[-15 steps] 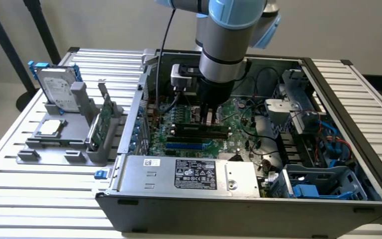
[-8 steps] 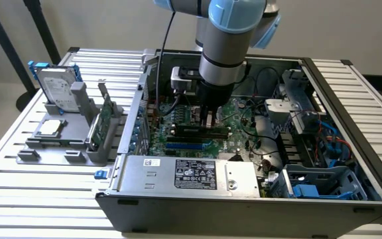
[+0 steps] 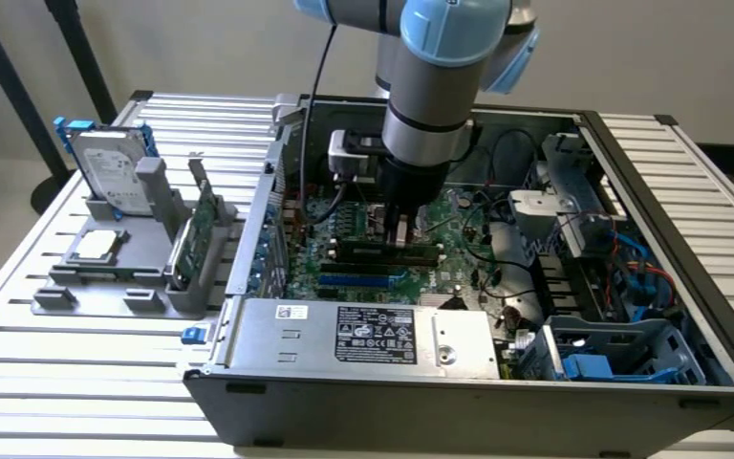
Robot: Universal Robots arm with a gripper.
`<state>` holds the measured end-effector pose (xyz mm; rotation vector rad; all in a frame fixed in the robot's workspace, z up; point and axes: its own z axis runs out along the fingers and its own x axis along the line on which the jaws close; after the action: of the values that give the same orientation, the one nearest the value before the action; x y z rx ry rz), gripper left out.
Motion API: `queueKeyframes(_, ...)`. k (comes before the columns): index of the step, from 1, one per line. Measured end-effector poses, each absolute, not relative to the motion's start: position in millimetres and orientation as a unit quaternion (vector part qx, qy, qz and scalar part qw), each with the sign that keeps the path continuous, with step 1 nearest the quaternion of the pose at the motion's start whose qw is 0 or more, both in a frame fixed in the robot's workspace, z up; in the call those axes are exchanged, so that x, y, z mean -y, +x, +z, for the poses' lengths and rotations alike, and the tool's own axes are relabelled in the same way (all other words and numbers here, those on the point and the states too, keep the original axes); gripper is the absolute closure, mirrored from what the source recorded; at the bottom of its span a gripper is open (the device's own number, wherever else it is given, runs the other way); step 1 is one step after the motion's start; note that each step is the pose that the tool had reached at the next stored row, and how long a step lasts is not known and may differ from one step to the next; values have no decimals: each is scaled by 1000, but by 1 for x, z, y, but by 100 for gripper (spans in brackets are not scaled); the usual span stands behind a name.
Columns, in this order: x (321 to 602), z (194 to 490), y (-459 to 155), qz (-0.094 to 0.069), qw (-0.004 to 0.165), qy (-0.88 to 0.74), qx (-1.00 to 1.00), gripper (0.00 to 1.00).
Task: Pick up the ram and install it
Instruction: 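Insert the ram into the slot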
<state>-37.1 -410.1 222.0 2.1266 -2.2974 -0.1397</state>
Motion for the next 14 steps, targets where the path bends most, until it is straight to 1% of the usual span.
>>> queueKeyframes(8,410,220,-37,-45,4,679,733,86)
queueKeyframes(10,410,220,-37,-45,4,679,733,84)
queueKeyframes(11,410,220,-37,-45,4,679,733,77)
queueKeyframes(14,410,220,-37,-45,3,679,733,77)
